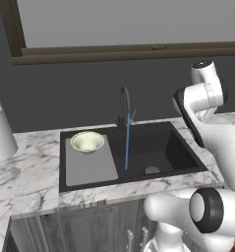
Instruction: Rinse each bowl for a few seconds and place them down in the sink or on the counter.
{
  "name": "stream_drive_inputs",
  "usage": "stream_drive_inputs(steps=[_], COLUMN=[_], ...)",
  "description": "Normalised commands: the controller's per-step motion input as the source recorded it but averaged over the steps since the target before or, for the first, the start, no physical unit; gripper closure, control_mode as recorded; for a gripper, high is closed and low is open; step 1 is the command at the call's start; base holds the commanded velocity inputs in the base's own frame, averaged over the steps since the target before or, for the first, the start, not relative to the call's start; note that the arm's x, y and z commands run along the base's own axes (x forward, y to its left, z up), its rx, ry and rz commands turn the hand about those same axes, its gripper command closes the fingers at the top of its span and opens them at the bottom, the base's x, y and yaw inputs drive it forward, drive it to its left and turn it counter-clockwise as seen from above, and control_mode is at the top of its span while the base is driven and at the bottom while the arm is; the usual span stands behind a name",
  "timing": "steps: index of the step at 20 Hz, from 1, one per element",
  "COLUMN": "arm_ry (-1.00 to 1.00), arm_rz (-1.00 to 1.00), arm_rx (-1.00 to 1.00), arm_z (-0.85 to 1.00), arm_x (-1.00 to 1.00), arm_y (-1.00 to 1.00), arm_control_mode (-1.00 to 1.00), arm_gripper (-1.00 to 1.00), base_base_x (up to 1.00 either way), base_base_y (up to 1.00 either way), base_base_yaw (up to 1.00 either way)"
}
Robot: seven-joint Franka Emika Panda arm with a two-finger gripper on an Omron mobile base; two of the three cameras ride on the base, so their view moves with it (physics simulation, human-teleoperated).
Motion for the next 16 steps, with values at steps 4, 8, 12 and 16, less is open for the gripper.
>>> stream_drive_inputs(steps=[4, 8, 12, 16], arm_ry=[0.04, 0.02, 0.02, 0.03], arm_rz=[0.00, 0.00, 0.00, 0.00], arm_rx=[0.05, 0.05, 0.03, 0.02], arm_z=[-0.15, -0.12, -0.12, -0.08], arm_x=[0.05, 0.04, 0.08, 0.13], arm_y=[-0.31, -0.29, -0.27, -0.27], arm_control_mode=[-1.00, -1.00, -1.00, -1.00], arm_gripper=[-1.00, -1.00, -1.00, -1.00], base_base_x=[0.00, 0.00, 0.00, 0.00], base_base_y=[0.00, 0.00, 0.00, 0.00], base_base_yaw=[0.00, 0.00, 0.00, 0.00])
